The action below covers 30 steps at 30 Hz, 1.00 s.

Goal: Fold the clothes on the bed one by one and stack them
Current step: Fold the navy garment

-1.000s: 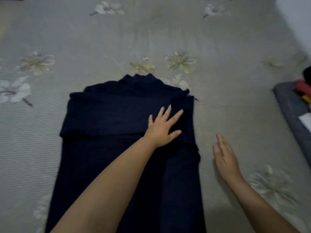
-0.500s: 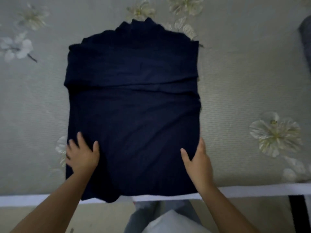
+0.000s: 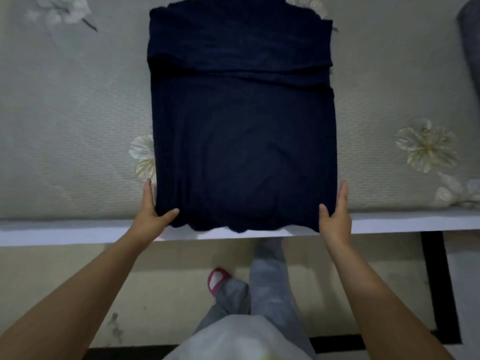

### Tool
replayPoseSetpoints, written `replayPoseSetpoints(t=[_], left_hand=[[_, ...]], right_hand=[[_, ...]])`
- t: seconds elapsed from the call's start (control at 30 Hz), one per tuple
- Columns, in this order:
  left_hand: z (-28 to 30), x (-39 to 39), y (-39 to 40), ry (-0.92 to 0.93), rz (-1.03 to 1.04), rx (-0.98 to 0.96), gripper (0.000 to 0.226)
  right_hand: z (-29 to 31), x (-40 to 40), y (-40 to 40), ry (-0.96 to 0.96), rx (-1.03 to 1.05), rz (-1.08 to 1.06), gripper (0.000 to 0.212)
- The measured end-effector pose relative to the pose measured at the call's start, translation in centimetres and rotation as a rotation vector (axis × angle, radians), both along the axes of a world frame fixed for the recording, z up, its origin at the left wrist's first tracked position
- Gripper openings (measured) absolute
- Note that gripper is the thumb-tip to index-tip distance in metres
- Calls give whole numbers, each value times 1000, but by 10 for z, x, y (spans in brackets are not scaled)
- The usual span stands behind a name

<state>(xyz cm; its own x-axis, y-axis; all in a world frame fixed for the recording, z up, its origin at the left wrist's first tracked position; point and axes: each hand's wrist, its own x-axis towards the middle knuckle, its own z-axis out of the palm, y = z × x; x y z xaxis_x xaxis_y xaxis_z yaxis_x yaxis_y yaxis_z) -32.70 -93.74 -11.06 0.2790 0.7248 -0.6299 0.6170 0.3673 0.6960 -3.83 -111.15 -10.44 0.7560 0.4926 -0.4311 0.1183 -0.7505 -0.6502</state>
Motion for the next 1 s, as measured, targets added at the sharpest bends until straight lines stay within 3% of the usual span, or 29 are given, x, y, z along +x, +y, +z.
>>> replayPoseSetpoints(t=[0.13, 0.33, 0.47, 0.6, 0.83, 1.0], left_hand=[[7, -26, -29, 105, 143, 66, 77], [28, -56, -40, 279, -17, 194, 77], [36, -50, -41, 238, -96, 267, 71], [46, -12, -12, 220, -106, 388, 66], [62, 76, 100, 162, 37, 506, 64], [54, 140, 211, 104, 210, 569, 65]], right_hand=[[18, -10, -14, -61, -55, 117, 57], [40, -2, -50, -17, -252, 329, 78], [41, -11, -44, -29, -191, 247, 75], [45, -3, -3, -149, -115, 334, 68], [58, 73, 116, -210, 115, 136, 69], [45, 154, 220, -81, 211, -105, 73]])
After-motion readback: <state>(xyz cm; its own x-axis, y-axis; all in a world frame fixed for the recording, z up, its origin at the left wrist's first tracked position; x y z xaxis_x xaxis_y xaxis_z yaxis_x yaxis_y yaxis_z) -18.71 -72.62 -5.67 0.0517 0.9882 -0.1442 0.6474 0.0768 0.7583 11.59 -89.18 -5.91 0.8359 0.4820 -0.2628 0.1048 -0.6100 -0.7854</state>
